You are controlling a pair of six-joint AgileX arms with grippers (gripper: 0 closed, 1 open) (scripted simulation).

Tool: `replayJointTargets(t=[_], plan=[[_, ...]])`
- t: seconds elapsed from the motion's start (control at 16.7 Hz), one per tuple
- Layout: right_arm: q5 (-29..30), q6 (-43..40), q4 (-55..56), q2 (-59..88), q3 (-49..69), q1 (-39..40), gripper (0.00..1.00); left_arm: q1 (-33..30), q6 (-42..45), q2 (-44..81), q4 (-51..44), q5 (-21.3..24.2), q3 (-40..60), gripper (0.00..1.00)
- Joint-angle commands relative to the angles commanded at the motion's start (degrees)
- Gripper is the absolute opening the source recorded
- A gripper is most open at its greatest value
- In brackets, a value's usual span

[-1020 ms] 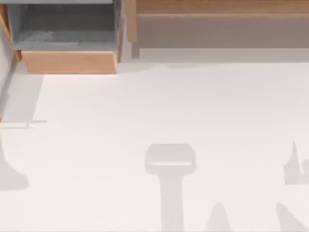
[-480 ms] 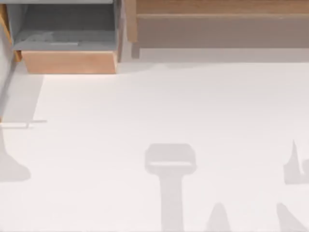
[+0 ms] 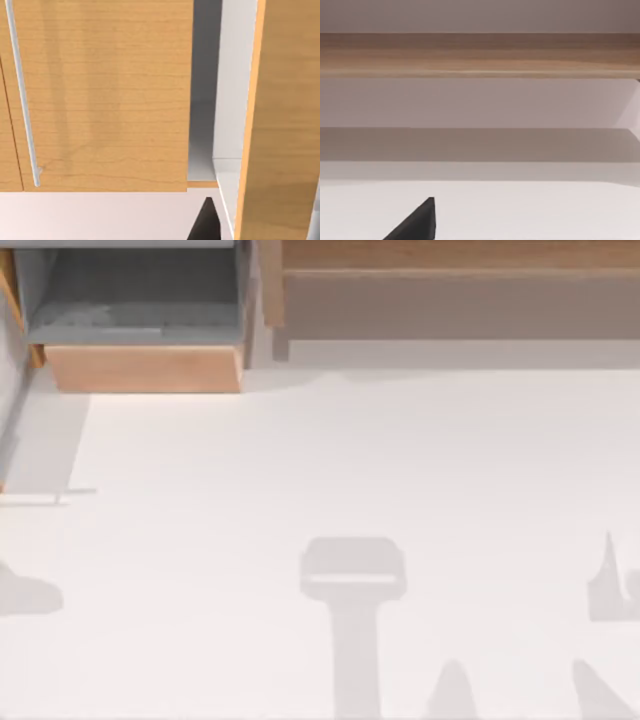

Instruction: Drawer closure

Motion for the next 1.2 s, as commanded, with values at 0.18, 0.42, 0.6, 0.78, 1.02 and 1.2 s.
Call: replayJointTargets(t=[0.18, 0.42, 0.6, 0.78, 1.02, 1.2], plan=[[0.0, 0.0, 0.0, 0.0, 0.0, 0.0, 1.0, 0.0, 0.0, 0.0, 0.0, 0.0, 0.0, 0.02], [0.0, 0.0, 0.0, 0.0, 0.0, 0.0, 1.0, 0.0, 0.0, 0.0, 0.0, 0.0, 0.0, 0.0], [0.0, 0.0, 0.0, 0.0, 0.0, 0.0, 1.0, 0.0, 0.0, 0.0, 0.0, 0.0, 0.0, 0.0], [0.0, 0.0, 0.0, 0.0, 0.0, 0.0, 1.0, 0.1, -0.2, 0.6, -0.6, -0.1, 0.1, 0.0], [0.0, 0.0, 0.0, 0.0, 0.0, 0.0, 1.0, -2.5, -0.2, 2.8, -3.2, -2.7, 5.0, 0.0], [0.0, 0.0, 0.0, 0.0, 0.0, 0.0, 1.0, -5.3, -0.4, 4.8, -6.1, -5.4, 9.8, 0.0]])
